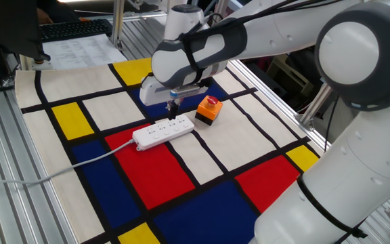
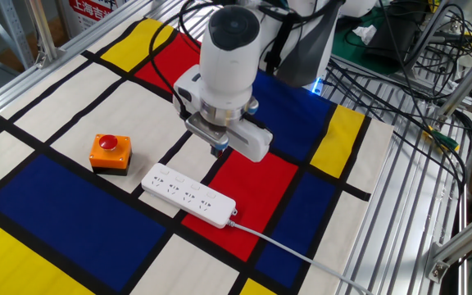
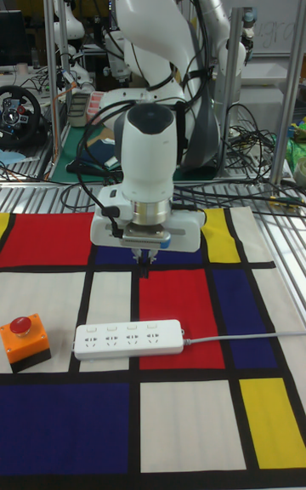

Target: Turn on the power strip by pressing the button

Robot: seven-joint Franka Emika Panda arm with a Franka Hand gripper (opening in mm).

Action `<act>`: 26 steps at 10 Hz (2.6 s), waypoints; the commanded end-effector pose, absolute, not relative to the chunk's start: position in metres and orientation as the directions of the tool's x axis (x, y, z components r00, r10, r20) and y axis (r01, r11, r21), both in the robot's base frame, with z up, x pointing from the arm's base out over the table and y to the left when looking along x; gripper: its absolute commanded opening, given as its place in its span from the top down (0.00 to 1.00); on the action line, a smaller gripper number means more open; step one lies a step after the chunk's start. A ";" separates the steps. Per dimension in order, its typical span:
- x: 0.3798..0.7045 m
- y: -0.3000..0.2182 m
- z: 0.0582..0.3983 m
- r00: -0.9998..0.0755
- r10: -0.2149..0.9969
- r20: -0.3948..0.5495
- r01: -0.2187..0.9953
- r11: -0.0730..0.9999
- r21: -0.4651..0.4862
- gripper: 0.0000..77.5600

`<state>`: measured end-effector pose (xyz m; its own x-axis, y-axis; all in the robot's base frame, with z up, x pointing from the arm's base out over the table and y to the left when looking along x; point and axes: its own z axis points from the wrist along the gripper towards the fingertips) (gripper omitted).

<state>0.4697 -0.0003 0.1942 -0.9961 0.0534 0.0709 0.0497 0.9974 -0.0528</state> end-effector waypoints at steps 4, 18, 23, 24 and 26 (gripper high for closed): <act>0.473 0.019 0.176 -0.998 0.036 0.058 0.035 0.999 -0.030 1.00; 0.474 0.017 0.159 -0.996 0.081 0.042 0.082 0.996 0.035 1.00; 0.485 0.021 0.142 -0.998 0.067 0.002 0.067 0.997 0.041 1.00; 0.490 0.021 0.144 -0.998 0.065 0.008 0.065 0.997 0.043 1.00; 0.498 0.021 0.145 -0.998 0.060 0.024 0.060 0.997 0.038 1.00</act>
